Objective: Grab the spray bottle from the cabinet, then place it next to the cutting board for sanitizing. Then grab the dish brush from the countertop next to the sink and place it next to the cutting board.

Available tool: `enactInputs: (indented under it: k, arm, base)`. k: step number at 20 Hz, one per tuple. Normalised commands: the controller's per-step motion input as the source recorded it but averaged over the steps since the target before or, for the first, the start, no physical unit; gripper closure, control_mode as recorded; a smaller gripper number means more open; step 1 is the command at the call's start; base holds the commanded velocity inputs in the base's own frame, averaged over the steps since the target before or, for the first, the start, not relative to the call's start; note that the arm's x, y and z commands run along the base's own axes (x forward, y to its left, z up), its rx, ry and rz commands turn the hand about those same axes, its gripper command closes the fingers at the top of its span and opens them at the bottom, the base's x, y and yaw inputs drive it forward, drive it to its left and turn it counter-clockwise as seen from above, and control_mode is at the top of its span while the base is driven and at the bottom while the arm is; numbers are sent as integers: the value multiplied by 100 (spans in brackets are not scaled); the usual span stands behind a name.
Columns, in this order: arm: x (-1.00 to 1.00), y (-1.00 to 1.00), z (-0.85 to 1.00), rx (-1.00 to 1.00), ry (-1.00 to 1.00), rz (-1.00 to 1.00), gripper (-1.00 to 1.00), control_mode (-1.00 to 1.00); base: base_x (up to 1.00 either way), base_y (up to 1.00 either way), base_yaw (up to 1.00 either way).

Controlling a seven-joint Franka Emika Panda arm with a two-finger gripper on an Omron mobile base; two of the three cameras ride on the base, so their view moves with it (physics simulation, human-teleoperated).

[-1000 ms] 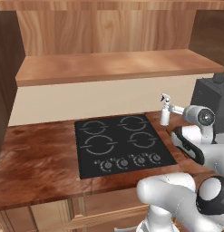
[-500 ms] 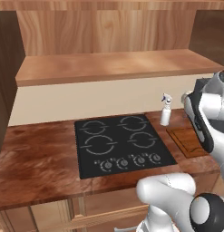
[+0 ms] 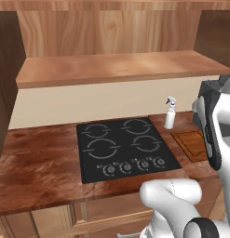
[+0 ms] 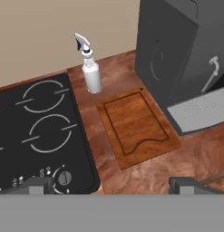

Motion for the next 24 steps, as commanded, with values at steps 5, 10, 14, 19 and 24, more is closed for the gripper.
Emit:
enactInputs:
  k: [5, 10, 14, 19, 24]
  arm:
    - [-13, 78, 1, 0, 0, 15, -100, -100]
    - [-33, 73, 5, 0, 0, 18, -100, -100]
    - [-44, 40, 16, -4, 0, 9, -100, -100]
    - [-32, 35, 21, 0, -1, 2, -100, -100]
    - [-27, 30, 29, 0, -8, 7, -100, -100]
  base:
    - [0, 0, 0]
    - [0, 0, 0]
    - [0, 0, 0]
    - [0, 0, 0]
    - [0, 0, 0]
